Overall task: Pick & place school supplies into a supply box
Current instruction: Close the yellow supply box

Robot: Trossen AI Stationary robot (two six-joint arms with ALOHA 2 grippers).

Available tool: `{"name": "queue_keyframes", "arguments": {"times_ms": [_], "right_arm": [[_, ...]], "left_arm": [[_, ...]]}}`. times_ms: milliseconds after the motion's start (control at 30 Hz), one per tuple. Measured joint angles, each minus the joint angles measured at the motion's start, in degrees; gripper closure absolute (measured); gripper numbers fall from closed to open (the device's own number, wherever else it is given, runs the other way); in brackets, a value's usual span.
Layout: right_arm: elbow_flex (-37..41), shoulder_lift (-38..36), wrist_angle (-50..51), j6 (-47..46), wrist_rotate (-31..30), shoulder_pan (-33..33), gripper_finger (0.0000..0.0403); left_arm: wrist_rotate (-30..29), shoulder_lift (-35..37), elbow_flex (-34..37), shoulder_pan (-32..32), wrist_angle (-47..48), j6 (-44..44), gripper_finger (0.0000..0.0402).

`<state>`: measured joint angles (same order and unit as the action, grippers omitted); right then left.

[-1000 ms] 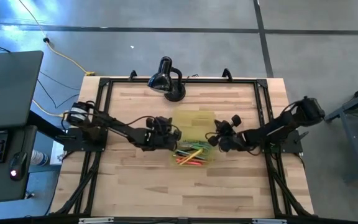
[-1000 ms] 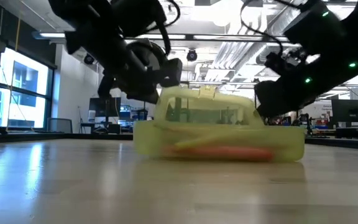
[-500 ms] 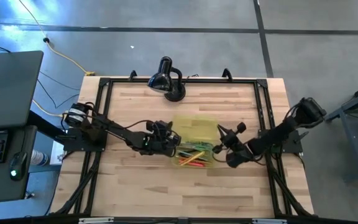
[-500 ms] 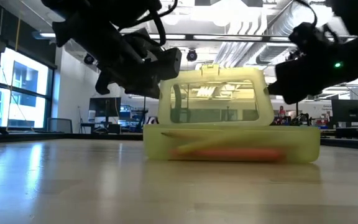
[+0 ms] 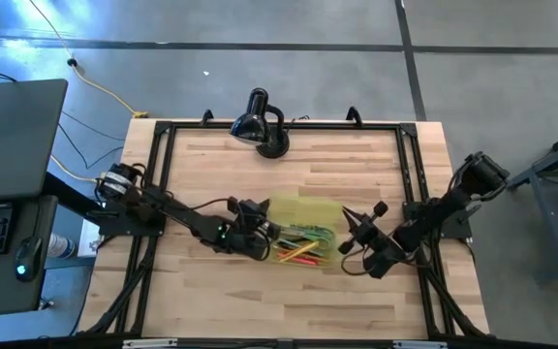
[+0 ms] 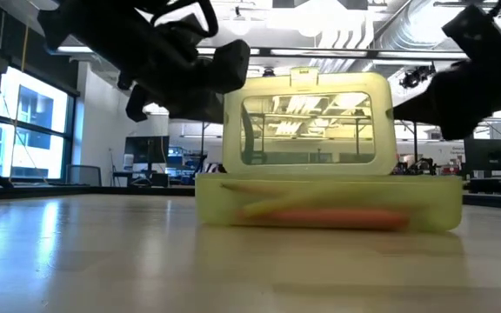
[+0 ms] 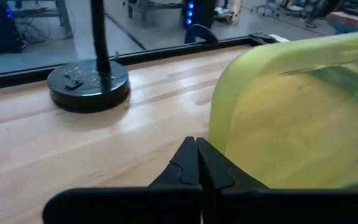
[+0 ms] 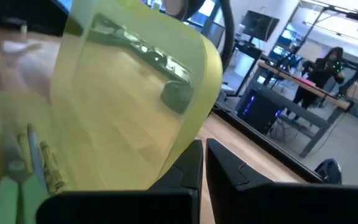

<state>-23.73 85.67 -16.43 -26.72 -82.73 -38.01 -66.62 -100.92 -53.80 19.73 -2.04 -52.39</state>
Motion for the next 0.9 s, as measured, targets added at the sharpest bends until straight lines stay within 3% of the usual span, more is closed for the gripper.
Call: {"name": "queue_keyframes", "arguments": {"times_ms": [300, 667, 800, 900], "right_arm": [[0.10, 0.00, 8.94, -0.13, -2.32, -5.94, 0.0402], [0.17, 0.04, 8.72, 0.03, 8.95, -11.29, 0.0403], [0.20, 0.04, 8.06, 0.81, 4.32, -13.72, 0.0403], [0.20, 0.04, 5.15, 7.91, -5.04, -15.76, 0.0403]], "left_arm": [[-0.06, 0.02, 0.02, 2.62, -1.75, 3.47, 0.0382], [6.11, 0.02, 0.13, 2.86, -2.49, 8.54, 0.0383], [6.06, 0.02, 0.13, 3.24, -2.87, 9.11, 0.0392], [5.95, 0.02, 0.13, 3.32, -2.91, 9.11, 0.0391]]}}
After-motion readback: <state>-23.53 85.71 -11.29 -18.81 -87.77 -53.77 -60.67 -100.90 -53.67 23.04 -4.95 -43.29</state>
